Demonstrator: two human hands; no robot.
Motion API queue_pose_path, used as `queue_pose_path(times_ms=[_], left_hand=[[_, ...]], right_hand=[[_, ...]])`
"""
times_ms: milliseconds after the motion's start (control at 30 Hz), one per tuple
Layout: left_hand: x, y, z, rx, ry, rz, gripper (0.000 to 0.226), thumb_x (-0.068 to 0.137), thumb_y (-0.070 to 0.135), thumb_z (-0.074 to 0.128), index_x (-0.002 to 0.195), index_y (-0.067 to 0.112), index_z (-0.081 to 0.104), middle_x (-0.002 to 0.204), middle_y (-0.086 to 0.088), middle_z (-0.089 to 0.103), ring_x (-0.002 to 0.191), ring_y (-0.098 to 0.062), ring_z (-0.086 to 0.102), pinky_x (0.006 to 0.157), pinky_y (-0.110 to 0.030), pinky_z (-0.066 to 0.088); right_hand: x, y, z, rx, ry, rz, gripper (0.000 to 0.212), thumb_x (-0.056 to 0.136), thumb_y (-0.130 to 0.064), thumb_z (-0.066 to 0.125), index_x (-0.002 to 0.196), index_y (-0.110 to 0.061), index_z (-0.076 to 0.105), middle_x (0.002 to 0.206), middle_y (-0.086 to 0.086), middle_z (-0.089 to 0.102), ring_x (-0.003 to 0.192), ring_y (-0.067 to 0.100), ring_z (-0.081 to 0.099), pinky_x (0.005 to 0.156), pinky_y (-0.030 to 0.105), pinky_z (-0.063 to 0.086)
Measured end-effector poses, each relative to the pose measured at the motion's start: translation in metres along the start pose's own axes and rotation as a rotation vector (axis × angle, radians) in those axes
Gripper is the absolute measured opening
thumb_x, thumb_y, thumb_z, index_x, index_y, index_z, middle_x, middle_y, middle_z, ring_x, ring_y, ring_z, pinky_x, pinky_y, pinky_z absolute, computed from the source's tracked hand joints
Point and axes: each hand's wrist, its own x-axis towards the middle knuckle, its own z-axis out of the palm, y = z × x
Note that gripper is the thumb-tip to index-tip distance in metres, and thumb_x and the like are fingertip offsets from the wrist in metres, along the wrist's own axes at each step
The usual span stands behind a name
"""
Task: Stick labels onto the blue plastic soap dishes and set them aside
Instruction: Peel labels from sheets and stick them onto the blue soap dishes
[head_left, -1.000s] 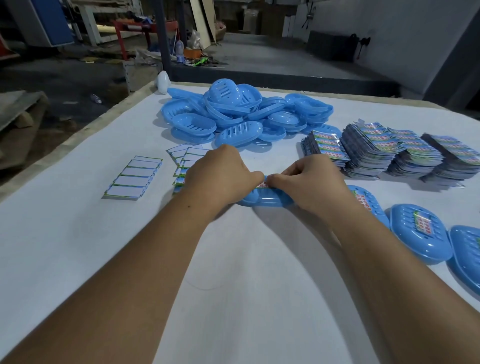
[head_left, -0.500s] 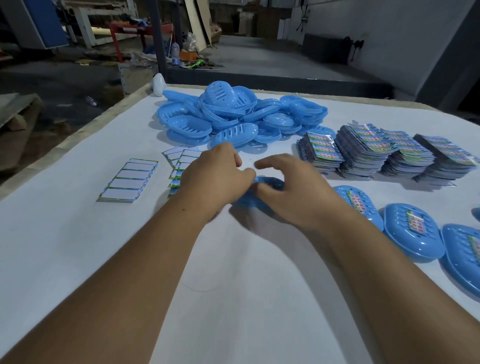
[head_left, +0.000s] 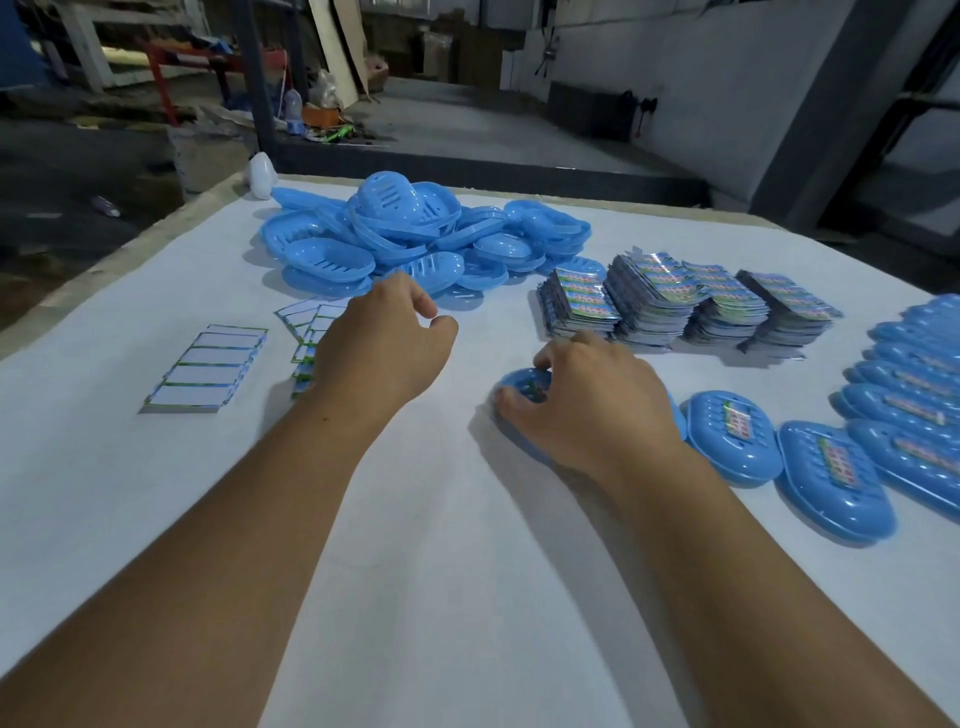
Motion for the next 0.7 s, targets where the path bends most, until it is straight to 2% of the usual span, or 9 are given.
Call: queue_pose_path(times_ms=[67,333,700], left_hand=[[-0.001,0.0,0.001,-0.003,0.003,0.007,0.012,0.081,0.045,0.058,0.085,0.034,0.054,0.076,0.014,0.057,0.077,-0.02,0.057,0.065,-0.033,0.037],[-0.007,0.004,0.003,-0.01,0.009,0.013,0.015,0.078,0.047,0.058,0.085,0.034,0.059,0.076,0.012,0.063,0.074,-0.019,0.059,0.064,-0.033,0.04],[-0.01,0.007,-0.001,-0.008,-0.041,0.012,0.013,0.082,0.044,0.058,0.087,0.032,0.062,0.076,0.011,0.063,0.07,-0.012,0.058,0.063,-0.032,0.041]], right_hand=[[-0.003,0.006,-0.002,-0.061,0.018,0.046,0.053,0.082,-0.065,0.053,0.105,-0.02,0.071,0.114,0.006,0.065,0.107,0.035,0.057,0.084,0.039,0.043],[-0.013,0.031,-0.009,0.037,0.054,0.184,0.044,0.084,-0.047,0.062,0.125,-0.03,0.066,0.127,0.003,0.062,0.116,0.035,0.052,0.094,0.041,0.04],[-0.004,0.069,-0.013,0.149,0.045,0.333,0.038,0.086,-0.042,0.065,0.121,-0.031,0.069,0.127,0.003,0.066,0.12,0.035,0.055,0.101,0.041,0.044]])
